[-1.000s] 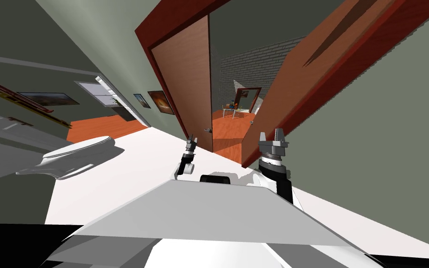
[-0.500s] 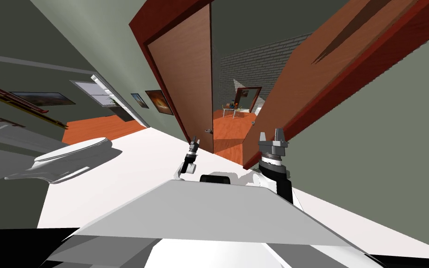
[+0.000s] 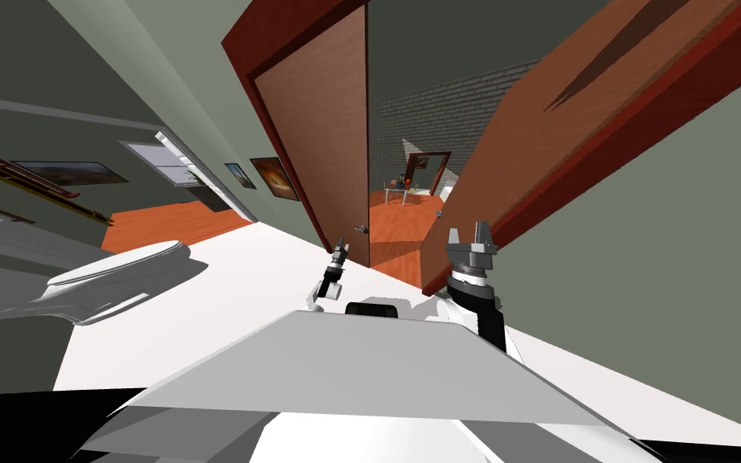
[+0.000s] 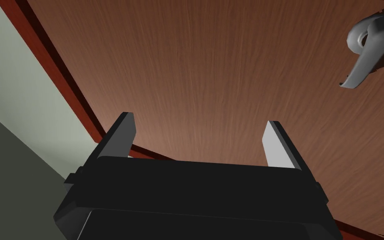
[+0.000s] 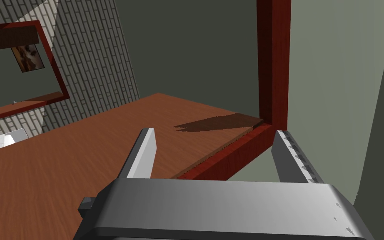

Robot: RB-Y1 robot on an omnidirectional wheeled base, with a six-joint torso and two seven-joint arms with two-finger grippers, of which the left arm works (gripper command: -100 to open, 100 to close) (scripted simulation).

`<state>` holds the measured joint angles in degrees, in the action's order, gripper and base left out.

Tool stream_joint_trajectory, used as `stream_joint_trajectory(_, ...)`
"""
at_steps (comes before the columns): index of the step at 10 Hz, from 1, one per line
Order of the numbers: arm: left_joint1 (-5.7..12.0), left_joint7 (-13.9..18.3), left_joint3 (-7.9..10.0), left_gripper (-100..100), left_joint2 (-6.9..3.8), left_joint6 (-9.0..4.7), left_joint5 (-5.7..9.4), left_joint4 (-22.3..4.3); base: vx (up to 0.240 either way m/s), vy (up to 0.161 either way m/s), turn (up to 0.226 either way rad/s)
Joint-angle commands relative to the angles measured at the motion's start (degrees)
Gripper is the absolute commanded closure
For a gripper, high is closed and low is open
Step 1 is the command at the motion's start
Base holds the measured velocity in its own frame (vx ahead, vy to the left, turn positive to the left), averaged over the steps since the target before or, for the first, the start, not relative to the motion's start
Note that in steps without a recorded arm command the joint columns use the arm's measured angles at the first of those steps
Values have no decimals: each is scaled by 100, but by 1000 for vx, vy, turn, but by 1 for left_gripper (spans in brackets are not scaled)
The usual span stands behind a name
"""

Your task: Push the door open

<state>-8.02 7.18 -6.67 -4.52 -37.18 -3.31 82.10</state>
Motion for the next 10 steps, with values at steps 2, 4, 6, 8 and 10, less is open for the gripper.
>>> stream_joint_trajectory(2,138,-3,-50,-100,4,-83,-6,-418,58,51,-8)
stream_joint_trajectory(4,227,-5,-80,-100,7,-125,-10,-661,43,32,-9)
stream_joint_trajectory(6,313,-7,-109,-100,14,-165,-14,-882,59,49,-12)
stream_joint_trajectory(8,399,-9,-138,-100,20,-205,-18,-1102,57,31,-6)
stream_joint_trajectory(10,570,-12,-196,-100,34,-285,-25,-1470,59,35,-11)
